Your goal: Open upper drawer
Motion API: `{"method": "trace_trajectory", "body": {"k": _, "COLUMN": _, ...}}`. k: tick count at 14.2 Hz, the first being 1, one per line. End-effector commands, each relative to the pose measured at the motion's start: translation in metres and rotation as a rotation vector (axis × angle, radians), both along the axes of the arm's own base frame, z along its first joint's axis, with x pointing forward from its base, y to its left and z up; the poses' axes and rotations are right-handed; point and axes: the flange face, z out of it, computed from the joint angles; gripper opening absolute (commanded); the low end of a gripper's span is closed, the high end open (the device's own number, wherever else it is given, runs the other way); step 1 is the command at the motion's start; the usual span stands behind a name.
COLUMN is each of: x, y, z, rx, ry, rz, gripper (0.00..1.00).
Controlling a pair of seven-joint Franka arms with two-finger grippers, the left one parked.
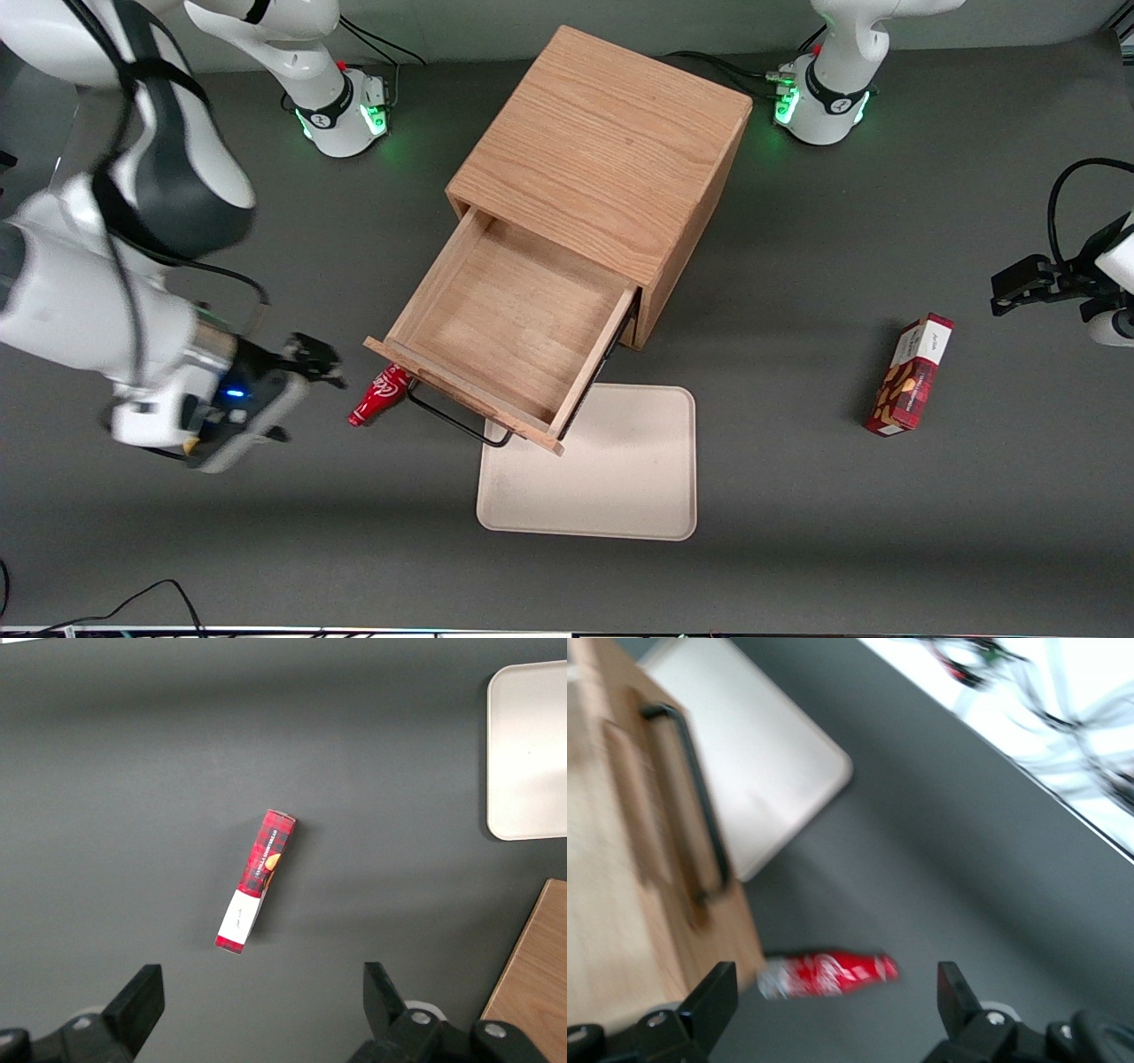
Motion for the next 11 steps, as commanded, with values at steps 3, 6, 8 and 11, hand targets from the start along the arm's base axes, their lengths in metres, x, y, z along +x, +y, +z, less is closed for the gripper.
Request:
{"method": "trace_trajectory", "body": {"k": 3, "x": -0.084, "y": -0.096, "z": 0.044, "rx": -0.061, "ry": 0.107, "rz": -0.510, "gripper": 1.00}}
{"method": "trace_trajectory", "body": {"k": 6, "x": -0.125, "y": -0.095, "z": 0.059, "rx": -0.085, "ry": 0.160, "rz": -0.738, "gripper": 1.00}}
{"method": "trace_trajectory", "body": {"k": 8, "x": -0.134, "y": -0.095, "z": 0.067, "rx": -0.100, "ry": 0.151, "rz": -0.761, "gripper": 1.00}}
{"method": "trace_trajectory", "body": {"k": 11, "x": -0.133, "y": -0.095, "z": 0.067, "rx": -0.094, "ry": 0.154, "rz": -0.749, "gripper": 1.00}}
